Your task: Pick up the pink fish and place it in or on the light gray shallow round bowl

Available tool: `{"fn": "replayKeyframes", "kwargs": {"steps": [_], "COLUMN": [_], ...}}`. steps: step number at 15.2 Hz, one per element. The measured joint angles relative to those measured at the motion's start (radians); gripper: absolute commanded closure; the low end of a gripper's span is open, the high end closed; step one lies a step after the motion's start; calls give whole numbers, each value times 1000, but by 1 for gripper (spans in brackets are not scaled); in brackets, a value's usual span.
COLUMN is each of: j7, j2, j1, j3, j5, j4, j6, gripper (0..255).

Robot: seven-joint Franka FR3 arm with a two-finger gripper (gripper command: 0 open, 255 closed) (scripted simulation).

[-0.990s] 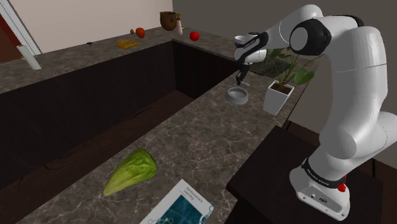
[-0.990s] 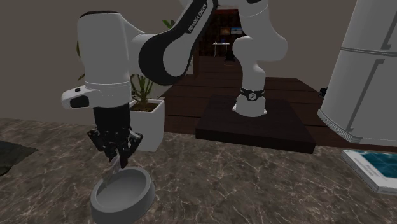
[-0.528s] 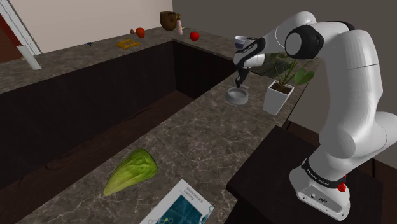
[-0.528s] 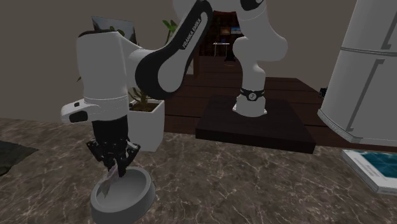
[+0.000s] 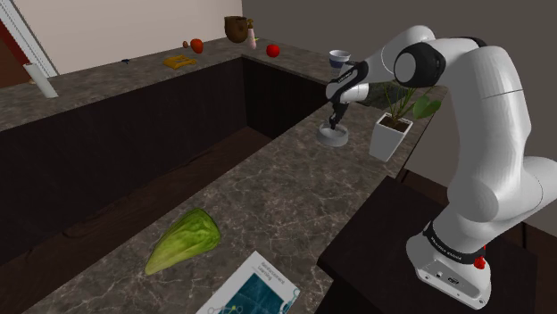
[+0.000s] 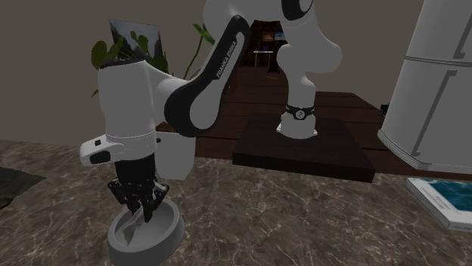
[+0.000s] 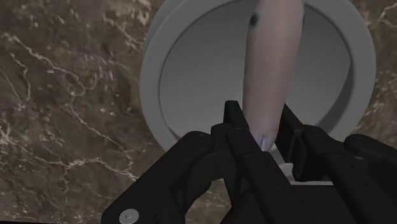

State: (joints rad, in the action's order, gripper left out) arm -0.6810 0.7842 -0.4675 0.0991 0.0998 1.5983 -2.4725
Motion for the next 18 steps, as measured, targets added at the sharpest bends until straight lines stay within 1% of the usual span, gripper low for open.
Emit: {"fn": "replayKeyframes", "kwargs": {"steps": [5,6,12,16,18], "j7": [0,0,0,5,5], "j2": [4,5,5,-84,-94], "j1": [0,0,0,8,8], "j3": [0,0,0,7,8], "j5": [0,0,0,-7,-8], "j4": [-3,-3,-3,37,34], "j6": [-2,-2,-2,46,58], "gripper": [255,0,0,0,0]}}
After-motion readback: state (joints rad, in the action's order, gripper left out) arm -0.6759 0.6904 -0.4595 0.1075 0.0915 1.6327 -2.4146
